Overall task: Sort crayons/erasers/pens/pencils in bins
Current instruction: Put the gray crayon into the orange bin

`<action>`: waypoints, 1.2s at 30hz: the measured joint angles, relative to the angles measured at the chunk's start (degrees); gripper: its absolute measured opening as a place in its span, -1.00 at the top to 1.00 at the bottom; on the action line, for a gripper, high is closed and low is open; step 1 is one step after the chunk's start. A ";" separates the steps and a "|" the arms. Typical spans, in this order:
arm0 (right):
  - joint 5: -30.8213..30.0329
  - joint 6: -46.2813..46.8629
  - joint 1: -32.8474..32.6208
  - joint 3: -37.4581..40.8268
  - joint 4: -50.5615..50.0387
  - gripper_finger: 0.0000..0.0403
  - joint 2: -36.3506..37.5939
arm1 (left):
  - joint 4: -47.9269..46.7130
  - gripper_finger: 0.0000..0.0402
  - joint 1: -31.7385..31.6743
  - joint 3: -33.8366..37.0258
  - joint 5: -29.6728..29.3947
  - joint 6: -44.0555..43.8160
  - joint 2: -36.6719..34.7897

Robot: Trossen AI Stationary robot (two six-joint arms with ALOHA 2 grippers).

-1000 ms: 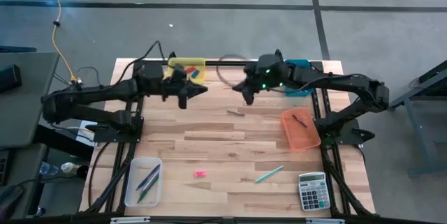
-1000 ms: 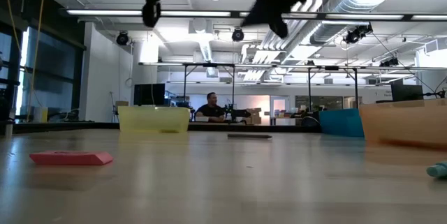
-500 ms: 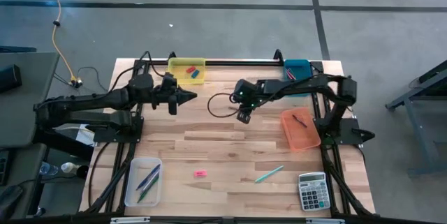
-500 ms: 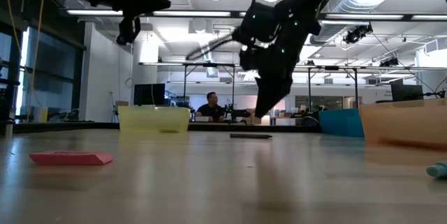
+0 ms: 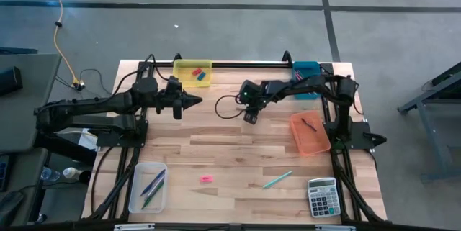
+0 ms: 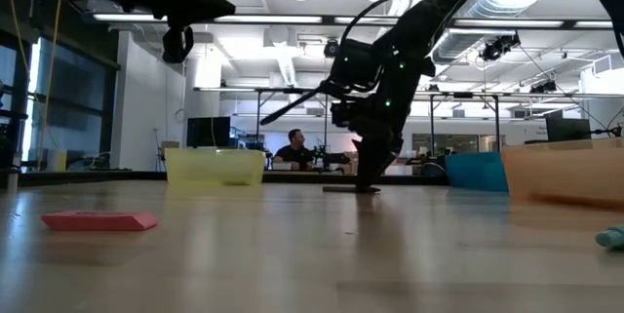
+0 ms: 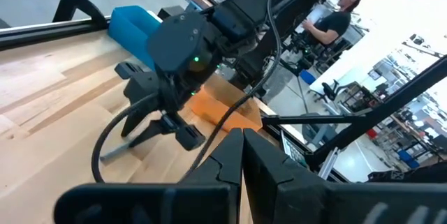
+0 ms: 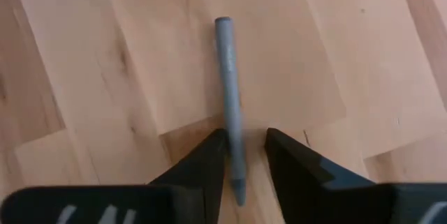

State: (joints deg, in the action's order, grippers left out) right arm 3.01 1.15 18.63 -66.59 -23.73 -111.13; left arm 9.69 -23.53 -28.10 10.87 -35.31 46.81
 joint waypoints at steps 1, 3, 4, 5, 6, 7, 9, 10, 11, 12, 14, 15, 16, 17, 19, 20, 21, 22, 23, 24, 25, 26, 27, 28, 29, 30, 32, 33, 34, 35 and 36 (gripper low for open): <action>0.52 -0.13 0.25 -0.04 0.00 0.54 -0.04 | -0.02 1.00 0.00 0.00 0.02 0.00 0.00; 1.63 -0.13 0.66 -0.03 -0.08 0.64 -0.06 | -0.02 1.00 0.00 0.00 0.02 -0.03 0.01; 2.08 -0.13 0.87 -0.02 -0.13 0.70 -0.09 | -0.02 1.00 0.00 0.00 0.02 -0.05 0.01; 2.51 -0.12 1.00 -0.02 -0.21 0.77 -0.11 | -0.02 1.00 0.00 0.00 0.02 -0.05 0.02; 2.84 -0.06 1.11 -0.02 -0.27 0.84 -0.12 | -0.02 1.00 0.00 0.00 0.02 -0.12 0.02; 3.22 0.06 1.23 -0.02 -0.39 0.90 -0.13 | -0.02 1.00 0.00 0.00 0.02 -0.37 0.02; 3.74 0.40 1.42 -0.02 -0.79 0.96 -0.15 | -0.04 1.00 0.00 0.00 0.04 -0.51 0.02; 3.93 1.07 1.40 0.00 -1.07 0.95 -0.17 | -0.02 1.00 0.00 0.00 0.04 -0.52 0.02; 4.27 1.67 1.40 0.00 -1.24 0.93 -0.15 | -0.02 1.00 0.00 0.00 0.04 -0.52 0.02; 4.88 2.50 1.45 0.02 -1.60 0.90 0.01 | -0.02 1.00 0.00 0.00 0.02 -0.50 0.02; 5.79 4.02 1.56 0.06 -1.84 0.88 0.39 | -0.02 1.00 0.00 0.00 0.04 -0.50 0.02; 6.29 4.93 1.52 0.18 -2.41 0.87 0.84 | -0.04 1.00 0.00 0.00 0.04 -0.50 0.02; 6.91 6.00 1.34 0.30 -3.20 0.88 1.31 | -0.02 1.00 0.00 0.00 0.06 -0.49 0.02; 7.60 7.12 1.18 0.44 -4.01 0.88 1.94 | -0.02 1.00 0.00 0.00 0.07 -0.41 0.02; 8.11 9.24 1.02 0.55 -4.19 0.91 3.39 | -0.04 1.00 0.00 0.00 0.07 -0.12 0.02; 8.19 10.03 1.03 0.50 -4.44 0.93 4.48 | -0.03 1.00 0.00 0.00 0.08 -0.09 0.02; 8.00 10.85 1.05 0.42 -4.99 0.94 5.65 | -0.02 1.00 -0.01 0.00 0.10 -0.09 0.02; 7.98 11.94 0.94 0.35 -5.71 0.95 6.68 | -0.03 1.00 -0.02 0.00 0.11 -0.08 0.02; 7.72 12.60 0.81 0.35 -6.80 0.96 7.66 | -0.03 1.00 0.00 0.00 0.14 -0.07 0.02; 7.69 13.61 0.49 0.38 -8.01 0.96 8.88 | -0.02 1.00 -0.02 0.00 0.17 -0.07 0.02; 7.83 14.71 0.06 0.39 -9.22 0.96 10.34 | -0.05 1.00 -0.02 0.00 0.17 -0.05 0.02; 8.00 15.84 -0.36 0.39 -10.00 0.96 11.84 | -0.06 1.00 -0.02 0.00 0.17 0.10 0.02; 8.05 17.29 -0.82 0.35 -11.05 0.96 13.74 | -0.04 1.00 -0.02 0.00 0.24 0.36 0.02; 8.04 18.69 -1.29 0.35 -12.91 0.96 15.53 | -0.04 1.00 -0.02 0.00 0.40 0.39 0.02; 7.69 20.01 -1.94 0.35 -14.66 0.96 17.40 | -0.04 1.00 -0.02 0.00 0.46 0.39 0.02; 7.38 21.39 -2.62 0.35 -16.43 0.96 19.49 | -0.06 1.00 -0.02 0.00 0.46 0.39 0.02; 5.91 24.10 -4.34 0.33 -20.81 0.96 23.82 | -0.04 1.00 -0.02 0.00 0.55 0.46 0.02; 5.18 25.24 -5.25 0.33 -23.45 0.96 26.13 | -0.11 1.00 -0.02 0.00 0.54 0.61 0.02; 3.78 26.47 -6.28 0.45 -26.21 0.96 28.31 | -0.32 1.00 -0.02 0.00 0.53 1.08 0.02; 2.74 27.82 -7.20 1.03 -28.69 0.96 30.72 | -0.62 1.00 -0.02 0.00 0.51 1.64 0.02; 1.69 29.32 -8.07 1.86 -31.69 0.96 33.13 | -1.20 1.00 -0.02 0.00 0.49 2.25 0.02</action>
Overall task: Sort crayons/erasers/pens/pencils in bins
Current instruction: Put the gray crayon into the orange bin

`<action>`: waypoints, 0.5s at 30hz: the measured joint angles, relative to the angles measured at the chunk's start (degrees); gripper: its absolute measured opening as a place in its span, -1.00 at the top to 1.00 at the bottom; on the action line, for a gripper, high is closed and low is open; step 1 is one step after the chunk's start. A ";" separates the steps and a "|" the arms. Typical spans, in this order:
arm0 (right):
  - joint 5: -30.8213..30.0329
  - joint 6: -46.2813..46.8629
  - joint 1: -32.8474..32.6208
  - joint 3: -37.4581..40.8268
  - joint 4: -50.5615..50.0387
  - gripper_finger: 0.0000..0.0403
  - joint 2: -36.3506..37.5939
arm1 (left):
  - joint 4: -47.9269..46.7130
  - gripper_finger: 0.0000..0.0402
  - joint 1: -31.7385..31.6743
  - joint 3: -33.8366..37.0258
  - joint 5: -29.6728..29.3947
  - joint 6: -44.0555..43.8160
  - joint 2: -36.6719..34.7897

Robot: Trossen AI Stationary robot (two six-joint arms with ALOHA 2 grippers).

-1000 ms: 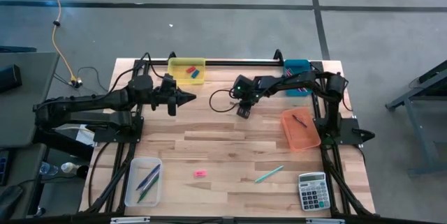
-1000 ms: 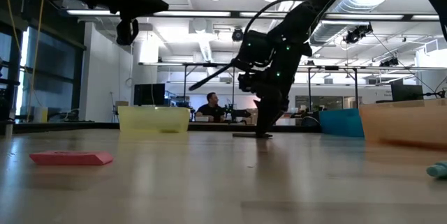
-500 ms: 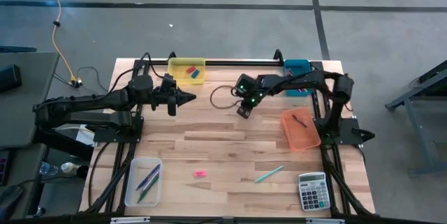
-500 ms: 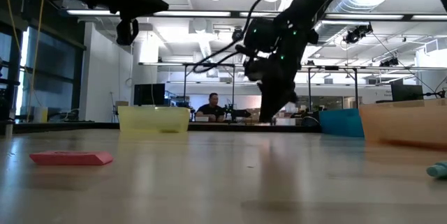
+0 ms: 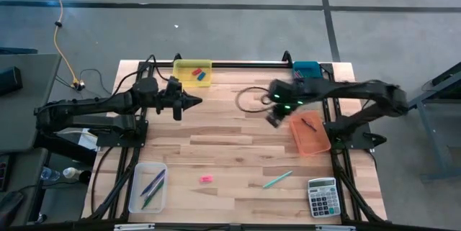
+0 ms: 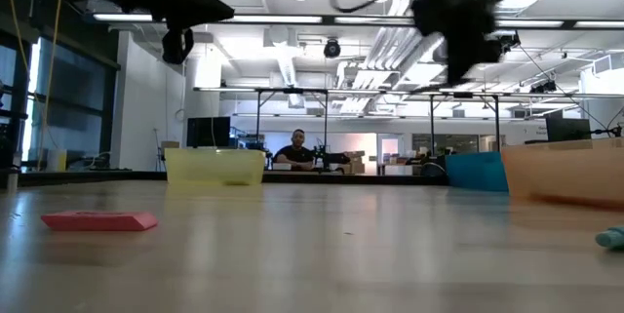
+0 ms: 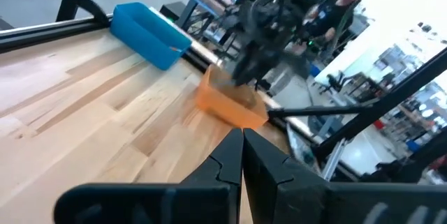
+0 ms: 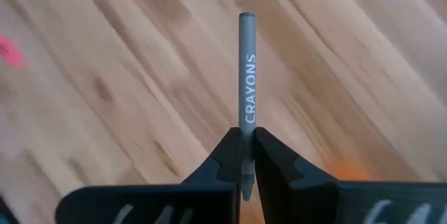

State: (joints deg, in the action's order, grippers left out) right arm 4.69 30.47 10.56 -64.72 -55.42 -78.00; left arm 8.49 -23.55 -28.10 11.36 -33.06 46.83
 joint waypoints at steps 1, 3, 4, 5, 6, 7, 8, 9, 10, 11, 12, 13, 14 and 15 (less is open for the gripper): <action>-0.95 1.75 -0.77 1.39 -2.42 0.96 2.56 | -0.54 1.00 0.00 0.00 -0.06 0.54 0.03; -1.32 6.06 -2.09 5.44 -4.86 0.96 7.78 | -1.06 1.00 0.00 0.02 -0.30 1.31 0.10; -1.28 8.36 -2.70 8.18 -4.93 0.96 10.76 | -0.99 1.00 0.00 0.02 -0.31 1.76 0.27; -1.24 10.71 -3.32 11.04 -4.94 0.96 13.50 | -1.00 1.00 0.00 0.02 -0.32 1.94 0.44; -1.23 13.16 -3.86 14.02 -4.31 0.96 16.17 | -1.07 1.00 0.00 0.04 -0.36 1.99 0.55; -1.17 15.49 -4.30 16.91 -3.33 0.96 18.71 | -1.01 1.00 0.00 0.04 -0.36 1.99 0.69; -1.24 17.97 -4.60 19.69 -2.10 0.96 21.02 | -1.00 1.00 0.00 0.04 -0.40 1.92 0.86; -1.34 20.52 -5.01 22.07 -0.70 0.96 23.07 | -1.00 1.00 0.00 0.04 -0.44 1.79 1.13; -1.74 22.79 -5.56 24.16 0.77 0.96 24.91 | -1.02 1.00 0.00 0.04 -0.44 1.81 1.38; -2.49 24.82 -6.18 25.96 1.79 0.96 26.56 | -1.05 1.00 0.00 0.04 -0.44 1.88 1.56; -3.15 26.76 -6.80 27.43 1.91 0.96 27.91 | -1.02 1.00 0.00 0.04 -0.44 2.12 1.66; -4.16 28.37 -7.47 28.79 1.46 0.96 29.06 | -1.00 1.00 0.00 0.04 -0.46 2.33 1.81; -4.88 29.51 -7.95 30.02 0.95 0.96 30.11 | -0.98 1.00 0.00 0.04 -0.47 2.72 2.02; -5.36 30.43 -8.44 31.00 0.73 0.96 31.03 | -1.03 1.00 0.00 0.04 -0.47 3.27 2.14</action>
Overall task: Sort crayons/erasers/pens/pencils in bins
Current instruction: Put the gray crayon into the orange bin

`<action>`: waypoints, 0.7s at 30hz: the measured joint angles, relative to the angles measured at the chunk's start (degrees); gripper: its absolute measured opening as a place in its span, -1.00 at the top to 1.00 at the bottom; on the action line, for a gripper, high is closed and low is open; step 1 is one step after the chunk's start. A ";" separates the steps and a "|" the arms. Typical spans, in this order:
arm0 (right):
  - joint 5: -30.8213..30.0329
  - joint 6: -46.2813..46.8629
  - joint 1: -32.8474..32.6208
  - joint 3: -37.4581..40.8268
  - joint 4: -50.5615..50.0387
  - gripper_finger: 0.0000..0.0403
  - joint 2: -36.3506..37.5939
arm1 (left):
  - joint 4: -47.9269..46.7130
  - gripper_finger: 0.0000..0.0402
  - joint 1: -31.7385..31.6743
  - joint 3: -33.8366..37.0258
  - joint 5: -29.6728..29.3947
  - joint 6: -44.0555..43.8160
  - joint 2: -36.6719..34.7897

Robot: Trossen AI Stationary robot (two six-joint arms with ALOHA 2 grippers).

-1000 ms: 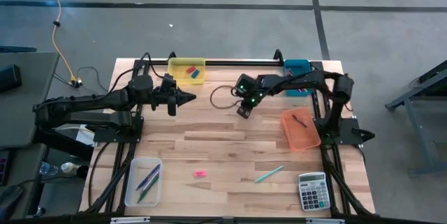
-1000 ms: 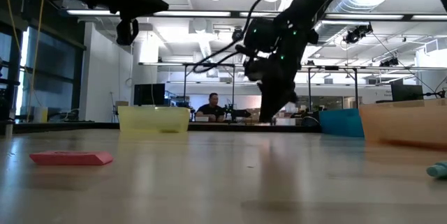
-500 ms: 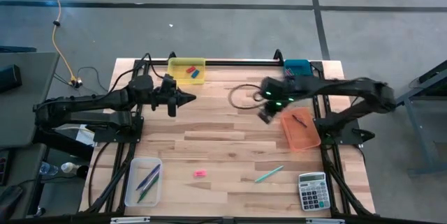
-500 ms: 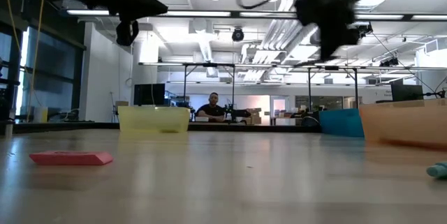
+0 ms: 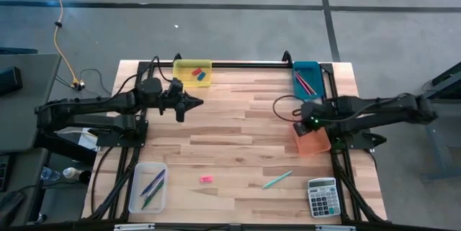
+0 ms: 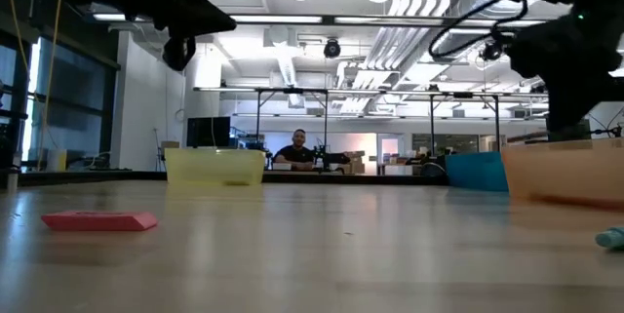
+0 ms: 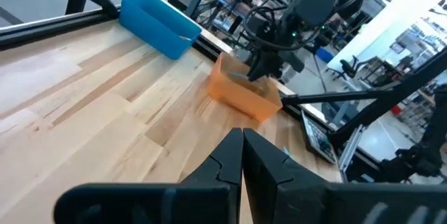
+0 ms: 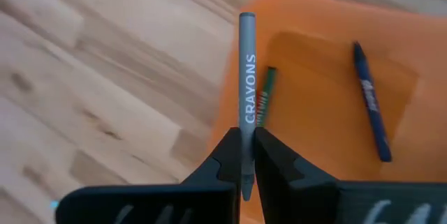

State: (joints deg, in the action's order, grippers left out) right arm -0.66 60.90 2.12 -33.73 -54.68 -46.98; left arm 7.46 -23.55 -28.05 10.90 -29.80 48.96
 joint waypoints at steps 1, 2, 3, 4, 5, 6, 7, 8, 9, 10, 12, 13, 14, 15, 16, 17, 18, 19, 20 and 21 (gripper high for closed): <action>-0.20 0.66 -0.38 0.85 -0.15 0.96 0.74 | 0.00 1.00 0.00 0.00 0.00 0.70 0.01; -0.24 1.00 -0.68 1.71 -0.36 0.96 1.25 | 0.07 1.00 0.00 0.00 -0.08 1.49 -0.01; -0.16 1.75 -0.88 2.59 -0.62 0.96 1.59 | 0.07 1.00 0.01 0.00 -0.44 2.28 -0.04; 0.08 2.50 -1.04 3.38 -0.75 0.96 1.72 | -0.03 1.00 0.02 0.00 -1.07 3.36 -0.04; 0.37 2.78 -1.13 4.00 -0.58 0.96 1.69 | -0.44 1.00 0.02 0.00 -1.95 4.79 -0.04; 0.40 2.96 -1.17 4.31 -0.10 0.96 1.56 | -1.27 1.00 -0.03 0.00 -3.15 6.18 -0.04; 0.39 3.26 -1.15 4.44 0.47 0.96 1.29 | -2.46 1.00 -0.19 0.00 -4.87 7.22 -0.04; 0.31 3.42 -1.13 4.56 0.81 0.96 0.96 | -3.53 1.00 -0.41 0.00 -7.02 7.48 -0.03; 0.14 3.63 -1.09 4.60 0.62 0.96 0.56 | -4.24 1.00 -0.73 0.00 -9.01 7.43 -0.02; 0.08 3.63 -0.99 4.63 0.60 0.96 0.16 | -4.59 1.00 -0.98 0.00 -10.61 7.24 -0.02; 0.06 3.63 -0.72 4.63 0.69 0.94 -0.74 | -4.69 1.00 -1.35 0.00 -12.54 7.10 -0.02; 0.06 3.63 -0.51 4.63 0.64 0.93 -1.36 | -4.66 1.00 -1.57 0.00 -13.21 7.08 -0.02; 0.04 3.61 -0.33 4.63 0.64 0.91 -1.90 | -4.64 1.00 -1.63 0.00 -13.74 7.01 -0.03; 0.04 3.61 -0.20 4.63 0.64 0.88 -2.53 | -4.71 1.00 -1.63 0.00 -14.13 6.70 -0.04; 0.04 3.61 -0.14 4.63 0.65 0.85 -3.28 | -4.90 1.00 -1.64 0.00 -14.51 6.60 -0.04; 0.02 3.52 -0.13 4.63 0.60 0.81 -4.04 | -5.13 1.00 -1.64 0.00 -14.65 6.55 -0.04; 0.02 3.32 -0.14 4.63 0.55 0.77 -4.75 | -5.28 1.00 -1.64 0.00 -14.71 6.39 -0.04; 0.02 3.30 -0.14 4.63 0.58 0.73 -5.44 | -5.44 1.00 -1.64 0.00 -14.82 6.18 -0.04; 0.02 3.29 -0.14 4.63 0.54 0.69 -6.14 | -5.60 1.00 -1.64 0.00 -14.84 6.01 -0.04; 0.03 3.25 -0.14 4.63 0.54 0.65 -6.71 | -5.80 1.00 -1.64 0.00 -14.82 5.91 -0.02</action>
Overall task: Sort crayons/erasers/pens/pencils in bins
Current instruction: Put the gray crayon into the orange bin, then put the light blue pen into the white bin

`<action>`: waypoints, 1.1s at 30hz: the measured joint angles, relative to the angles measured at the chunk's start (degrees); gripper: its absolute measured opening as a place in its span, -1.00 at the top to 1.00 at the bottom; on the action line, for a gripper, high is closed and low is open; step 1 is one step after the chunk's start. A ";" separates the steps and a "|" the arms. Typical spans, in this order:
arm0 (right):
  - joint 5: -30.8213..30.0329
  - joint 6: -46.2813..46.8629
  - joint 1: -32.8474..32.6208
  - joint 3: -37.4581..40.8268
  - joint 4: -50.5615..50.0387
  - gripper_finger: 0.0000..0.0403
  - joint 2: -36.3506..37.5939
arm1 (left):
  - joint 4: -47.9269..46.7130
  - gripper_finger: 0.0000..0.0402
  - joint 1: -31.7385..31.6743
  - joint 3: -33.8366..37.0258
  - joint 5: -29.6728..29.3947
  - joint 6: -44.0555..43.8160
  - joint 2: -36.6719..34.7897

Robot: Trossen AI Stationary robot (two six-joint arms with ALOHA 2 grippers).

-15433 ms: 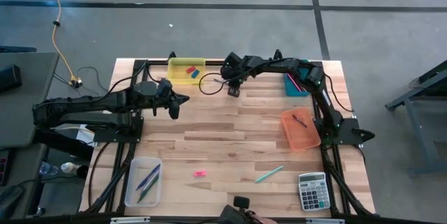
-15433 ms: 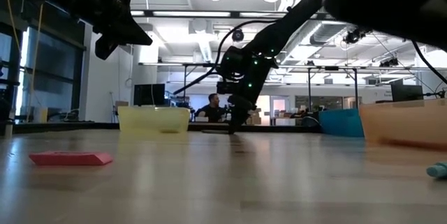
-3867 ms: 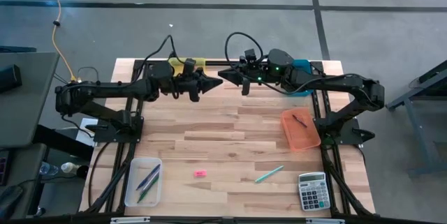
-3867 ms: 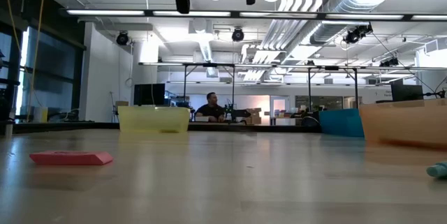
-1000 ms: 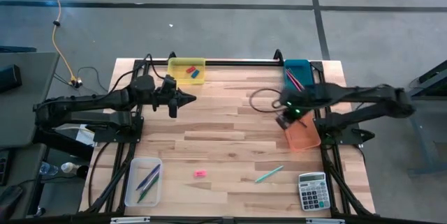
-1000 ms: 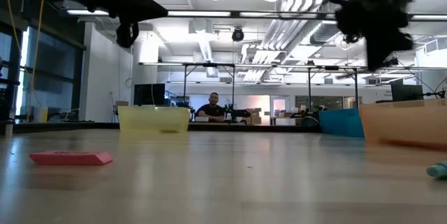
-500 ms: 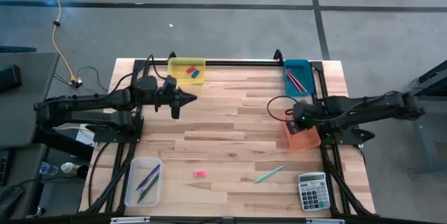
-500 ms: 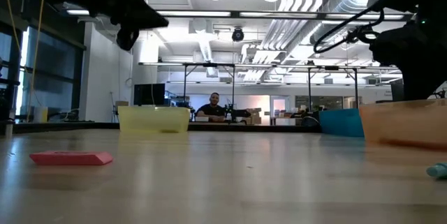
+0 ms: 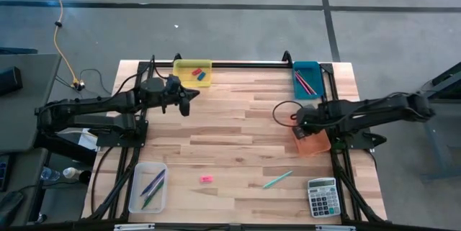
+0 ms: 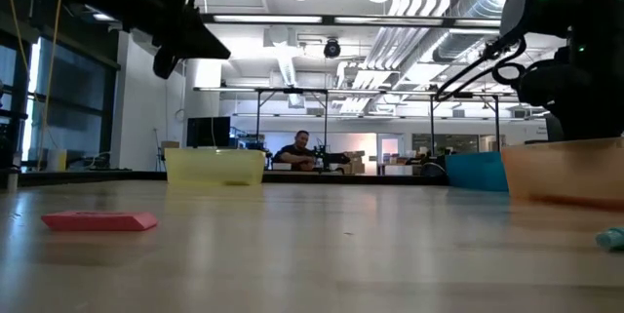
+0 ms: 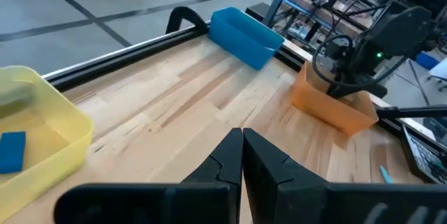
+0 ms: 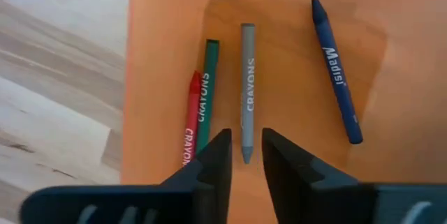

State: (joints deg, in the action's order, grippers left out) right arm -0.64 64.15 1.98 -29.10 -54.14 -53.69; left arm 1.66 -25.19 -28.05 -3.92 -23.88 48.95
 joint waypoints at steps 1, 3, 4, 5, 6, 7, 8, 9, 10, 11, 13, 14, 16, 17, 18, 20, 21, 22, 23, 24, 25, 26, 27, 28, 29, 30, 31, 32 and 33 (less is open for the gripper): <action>0.00 -0.08 0.00 0.00 0.03 0.61 -0.47 | -0.22 1.00 0.00 0.00 0.00 -0.15 0.00; 0.01 -0.08 0.00 0.00 0.01 0.54 -1.05 | -0.58 1.00 0.13 0.00 0.12 -1.06 0.00; 0.06 -0.10 0.00 0.00 -0.01 0.51 -1.07 | -0.62 1.00 0.13 0.00 0.69 -1.43 0.00; 0.27 -0.10 0.00 -0.08 -0.12 0.49 -1.01 | -0.62 1.00 0.13 0.00 1.62 -1.84 0.00; 0.71 -0.10 0.00 -0.39 -0.59 0.47 -1.01 | -0.62 1.00 0.13 0.00 2.69 -2.15 0.00; 1.09 -0.03 -0.15 -1.01 -1.19 0.46 -0.90 | -0.62 1.00 0.13 0.00 3.91 -2.29 0.00; 1.31 0.10 -0.41 -1.80 -1.66 0.46 -0.75 | -0.64 1.00 0.13 0.00 5.18 -2.26 0.00; 1.27 0.00 -0.80 -2.80 -2.46 0.47 -0.66 | -0.79 1.00 0.15 0.00 6.30 -2.07 0.00; 1.04 -0.57 -1.15 -3.96 -3.58 0.48 -0.66 | -1.32 1.00 0.15 0.00 7.31 -1.70 0.00; 0.45 -1.47 -1.50 -5.36 -5.05 0.50 -0.68 | -1.99 1.00 0.17 0.00 8.24 -1.37 0.00; -0.17 -2.98 -2.27 -8.67 -7.99 0.56 -0.68 | -3.79 1.00 0.35 0.00 9.23 -1.07 0.00; -0.43 -3.20 -2.72 -10.63 -9.08 0.61 -0.68 | -4.71 1.00 0.58 0.00 9.27 -0.94 0.00; -0.97 -3.17 -4.06 -15.02 -11.36 0.70 -0.68 | -6.45 1.00 1.05 0.00 9.27 0.86 0.00; -1.45 -3.16 -4.87 -17.44 -12.20 0.75 -0.68 | -7.15 1.00 1.37 0.00 9.25 2.22 0.02; -2.66 -3.21 -5.73 -19.94 -12.58 0.81 -0.68 | -7.71 1.00 1.61 0.00 9.27 3.31 0.02; -5.58 -4.13 -7.21 -24.39 -12.96 0.92 -0.65 | -8.06 1.00 2.00 0.00 9.23 4.45 0.02; -7.10 -4.88 -7.74 -26.40 -12.91 0.96 -0.63 | -8.06 1.00 2.14 0.00 9.14 4.43 0.02; -8.73 -5.60 -8.13 -28.22 -12.75 0.98 -0.63 | -7.93 1.00 2.32 0.00 8.96 4.06 0.02; -10.37 -6.17 -8.41 -29.62 -12.62 0.98 -0.63 | -7.82 1.00 2.49 0.00 8.80 3.53 0.02; -12.06 -7.00 -8.53 -30.65 -12.15 0.97 -0.58 | -7.81 1.00 2.60 0.00 8.73 3.25 0.02; -13.45 -8.30 -8.47 -31.19 -11.12 0.97 -0.33 | -7.83 1.00 2.77 0.00 8.57 3.10 0.02; -14.33 -10.46 -8.29 -31.26 -9.43 0.98 0.06 | -7.85 1.00 2.95 0.00 8.37 3.07 0.02; -14.53 -13.47 -7.85 -30.95 -6.97 0.99 0.58 | -7.83 1.00 3.12 0.00 8.07 3.04 0.02; -14.29 -16.57 -7.20 -30.26 -4.02 0.99 1.18 | -7.85 1.00 3.27 0.00 7.45 2.92 0.02; -13.62 -19.72 -6.36 -29.39 -1.24 0.99 1.63 | -7.83 1.00 3.38 0.00 6.64 2.53 0.02; -12.41 -22.74 -5.38 -28.39 1.43 0.99 2.03 | -7.83 1.00 3.60 0.00 5.28 1.92 0.02; -10.82 -25.89 -4.09 -27.30 4.45 1.00 2.39 | -7.83 1.00 3.76 0.00 3.90 1.16 0.02; -9.11 -28.90 -2.81 -26.31 7.50 1.00 2.67 | -7.82 1.00 3.97 0.00 2.36 0.35 0.02; -7.26 -31.59 -1.48 -25.53 9.99 1.00 2.84 | -7.72 1.00 4.27 0.00 1.09 -0.12 0.02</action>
State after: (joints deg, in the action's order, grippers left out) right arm -7.89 32.56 0.50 -54.63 -44.15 -50.85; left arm -6.07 -20.92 -28.05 -2.83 -24.00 48.97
